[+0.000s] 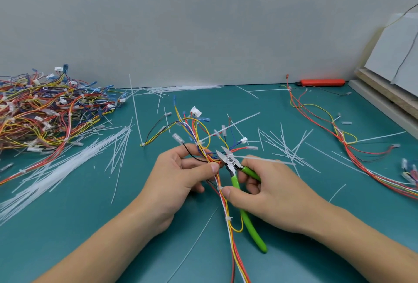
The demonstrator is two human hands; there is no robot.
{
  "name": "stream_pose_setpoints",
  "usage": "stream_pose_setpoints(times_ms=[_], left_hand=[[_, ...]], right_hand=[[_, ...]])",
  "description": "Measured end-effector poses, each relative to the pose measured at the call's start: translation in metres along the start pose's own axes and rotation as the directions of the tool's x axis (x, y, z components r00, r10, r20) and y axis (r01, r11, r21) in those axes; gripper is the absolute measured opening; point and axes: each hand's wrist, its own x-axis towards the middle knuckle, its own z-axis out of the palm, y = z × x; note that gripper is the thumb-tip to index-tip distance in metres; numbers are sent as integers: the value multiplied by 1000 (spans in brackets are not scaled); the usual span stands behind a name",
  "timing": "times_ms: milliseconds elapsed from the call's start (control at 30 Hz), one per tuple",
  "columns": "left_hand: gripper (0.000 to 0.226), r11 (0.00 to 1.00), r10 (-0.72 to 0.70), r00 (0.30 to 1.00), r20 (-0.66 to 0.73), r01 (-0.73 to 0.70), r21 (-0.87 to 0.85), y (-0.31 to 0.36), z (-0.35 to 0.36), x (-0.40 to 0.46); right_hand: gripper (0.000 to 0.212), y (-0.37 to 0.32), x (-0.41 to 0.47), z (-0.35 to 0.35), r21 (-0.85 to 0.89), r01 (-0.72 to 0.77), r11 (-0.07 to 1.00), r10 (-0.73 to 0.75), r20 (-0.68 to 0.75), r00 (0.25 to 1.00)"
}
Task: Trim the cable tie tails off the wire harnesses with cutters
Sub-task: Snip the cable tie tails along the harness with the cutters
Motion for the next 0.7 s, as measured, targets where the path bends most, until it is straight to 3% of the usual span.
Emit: stream_pose_setpoints(times_ms=[333, 700], left_hand=[[30, 1000, -2, 1000, -2, 2, -13, -1, -2, 1], [37, 1000, -2, 1000, 4, 2, -30, -1, -2, 1]], right_hand=[[32, 2, 4, 2, -49, 20, 999, -19, 30, 999], [34, 3, 4, 4, -105, 62, 993, -58, 33, 998]])
